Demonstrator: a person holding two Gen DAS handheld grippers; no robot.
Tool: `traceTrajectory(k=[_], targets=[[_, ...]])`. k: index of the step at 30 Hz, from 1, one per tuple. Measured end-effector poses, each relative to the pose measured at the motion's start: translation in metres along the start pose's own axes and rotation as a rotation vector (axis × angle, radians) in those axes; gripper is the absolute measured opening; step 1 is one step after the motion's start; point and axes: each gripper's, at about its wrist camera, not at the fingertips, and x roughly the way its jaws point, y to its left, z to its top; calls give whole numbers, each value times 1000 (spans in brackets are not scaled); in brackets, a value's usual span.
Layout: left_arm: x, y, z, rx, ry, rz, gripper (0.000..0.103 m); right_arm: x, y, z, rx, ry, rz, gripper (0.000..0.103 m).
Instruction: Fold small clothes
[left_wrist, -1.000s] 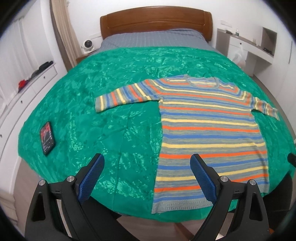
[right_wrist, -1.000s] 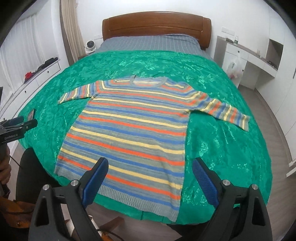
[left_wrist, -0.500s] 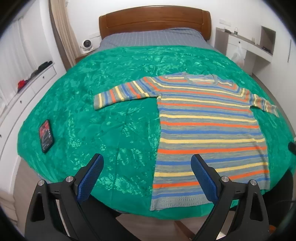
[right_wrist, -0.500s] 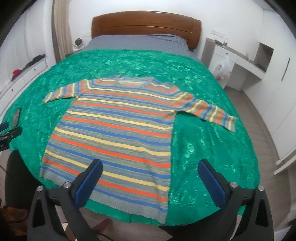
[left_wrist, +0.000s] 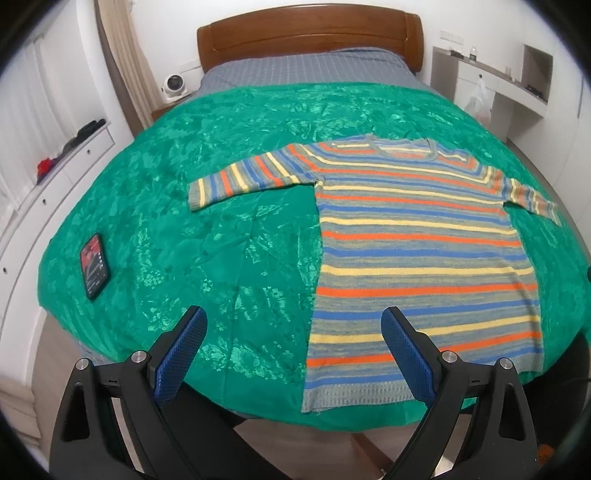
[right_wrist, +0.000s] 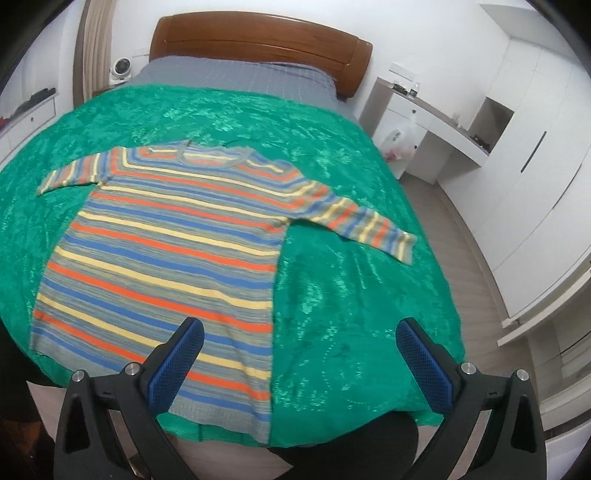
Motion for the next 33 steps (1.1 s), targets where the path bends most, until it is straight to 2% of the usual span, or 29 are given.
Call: traceTrajectory(k=[9, 33], targets=[[6, -6, -1, 21, 16, 8, 96, 6, -9, -3, 1, 20, -45, 102], [14, -4, -6, 21, 39, 21, 96, 11, -13, -1, 2, 37, -78, 102]])
